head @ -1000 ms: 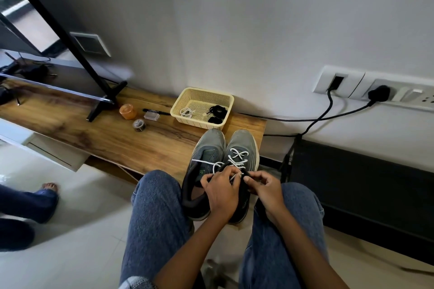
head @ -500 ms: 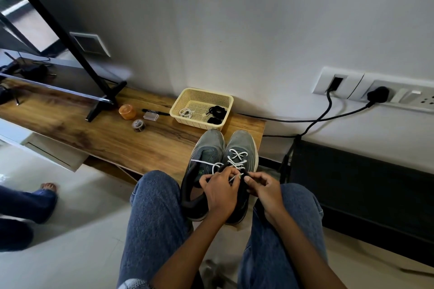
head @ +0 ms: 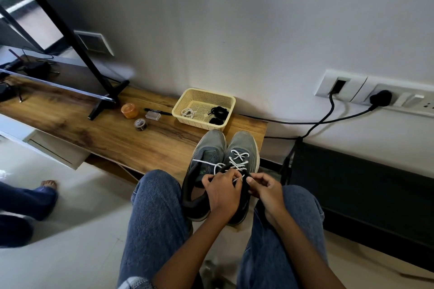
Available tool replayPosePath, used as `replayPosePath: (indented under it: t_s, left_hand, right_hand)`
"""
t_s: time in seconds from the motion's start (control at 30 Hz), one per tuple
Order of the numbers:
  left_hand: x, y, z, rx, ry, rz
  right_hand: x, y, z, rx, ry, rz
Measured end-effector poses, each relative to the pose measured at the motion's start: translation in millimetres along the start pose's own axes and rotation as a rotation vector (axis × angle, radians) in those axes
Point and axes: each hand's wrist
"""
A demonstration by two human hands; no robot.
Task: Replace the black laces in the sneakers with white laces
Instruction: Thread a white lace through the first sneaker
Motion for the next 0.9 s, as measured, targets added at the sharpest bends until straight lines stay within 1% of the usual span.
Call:
replayPosePath:
  t_s: [0.17, 0.27, 0.43, 0.53, 0.63, 0.77, 0.9]
  left_hand:
    - [0.8, -1.3, -4.6, -0.03, -0.076, 0.049]
    - [0.4, -2.3, -6.7, -0.028, -0.074, 0.06]
    - [5.5, -7.1, -9.8, 0.01, 0.057, 0.043]
    - [7.8, -8.4, -7.3, -0.003, 0.079, 0.032]
    - [5.8, -6.8, -3.0, 0.018, 0.168, -0.016]
    - [7.2, -7.5, -5.2, -0.004, 0.29, -0.089]
    - [7.1, -5.6, -5.3, -0.023, 0.261, -0.076]
  right_hand:
    - [-0.6, 0.4, 0.7, 0.006, 0.004, -0.002]
    - [-1.6, 0.5, 0.8, 0.003, 0.019, -0.014]
    - [-1.4, 0.8, 0.7, -0.015, 0.057, -0.045]
    - [-0.7, 0.9, 0.6, -0.012, 0.053, -0.047]
    - [-0.7, 0.5, 0.4, -0.013, 0.041, -0.042]
    - [1.1, -1.1, -0.5, 0.0, 0.012, -0.021]
    - [2.1, -2.3, -0.9, 0.009, -0.003, -0.001]
Point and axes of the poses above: each hand's wrist, its own y-axis away from the middle knuckle, its own z-axis out of the palm, x = y × z, and after that the axes turned 5 degrees about -y, right-handed
